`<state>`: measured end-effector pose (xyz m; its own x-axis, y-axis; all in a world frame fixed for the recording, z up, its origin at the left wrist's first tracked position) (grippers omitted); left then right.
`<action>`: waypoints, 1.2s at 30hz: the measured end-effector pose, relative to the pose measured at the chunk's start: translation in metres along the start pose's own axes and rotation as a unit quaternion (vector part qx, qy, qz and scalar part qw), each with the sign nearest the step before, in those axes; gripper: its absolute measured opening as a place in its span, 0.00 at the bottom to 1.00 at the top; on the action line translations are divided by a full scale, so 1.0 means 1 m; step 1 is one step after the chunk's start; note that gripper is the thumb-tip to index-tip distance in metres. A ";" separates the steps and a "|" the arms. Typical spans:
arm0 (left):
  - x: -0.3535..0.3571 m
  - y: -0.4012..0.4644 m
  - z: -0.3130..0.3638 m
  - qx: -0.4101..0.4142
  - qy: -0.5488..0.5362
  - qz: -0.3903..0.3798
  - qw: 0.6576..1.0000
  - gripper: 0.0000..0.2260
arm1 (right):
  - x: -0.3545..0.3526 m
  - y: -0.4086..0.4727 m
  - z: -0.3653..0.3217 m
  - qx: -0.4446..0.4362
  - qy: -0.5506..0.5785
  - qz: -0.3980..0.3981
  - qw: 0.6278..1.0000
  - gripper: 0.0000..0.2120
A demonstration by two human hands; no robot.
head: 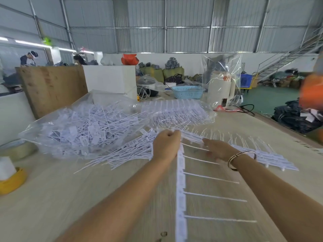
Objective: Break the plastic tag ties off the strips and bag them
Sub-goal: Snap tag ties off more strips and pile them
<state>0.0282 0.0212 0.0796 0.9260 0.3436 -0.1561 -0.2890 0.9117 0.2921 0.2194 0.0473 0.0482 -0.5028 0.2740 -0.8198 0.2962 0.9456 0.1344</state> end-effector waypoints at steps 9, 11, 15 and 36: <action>-0.063 0.038 0.004 -0.107 0.008 -0.237 0.966 0.07 | 0.001 -0.011 -0.001 0.000 0.103 -0.043 0.994 0.18; -0.070 0.042 -0.002 -0.114 0.034 -0.249 0.961 0.09 | 0.011 -0.016 -0.010 -0.025 0.117 -0.066 0.991 0.17; -0.077 0.047 -0.007 -0.111 0.063 -0.269 0.955 0.10 | 0.024 -0.013 -0.025 0.013 0.175 -0.072 0.982 0.18; -0.103 0.074 -0.005 0.098 0.136 -0.245 0.955 0.20 | 0.027 -0.002 -0.010 0.002 0.108 -0.013 0.994 0.17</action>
<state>-0.0900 0.0543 0.1124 0.8330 -0.0432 -0.5516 0.2391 0.9272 0.2884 0.1971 0.0545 0.0315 -0.6729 0.2819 -0.6839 0.2840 0.9521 0.1130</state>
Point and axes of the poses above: each hand's wrist, its own y-axis towards the middle knuckle, its own x-axis out of the palm, z = x × y, the point moved 3 cm from there along y, towards the middle knuckle, and after that the axes turned 15 degrees about z, right-handed, at the moved point
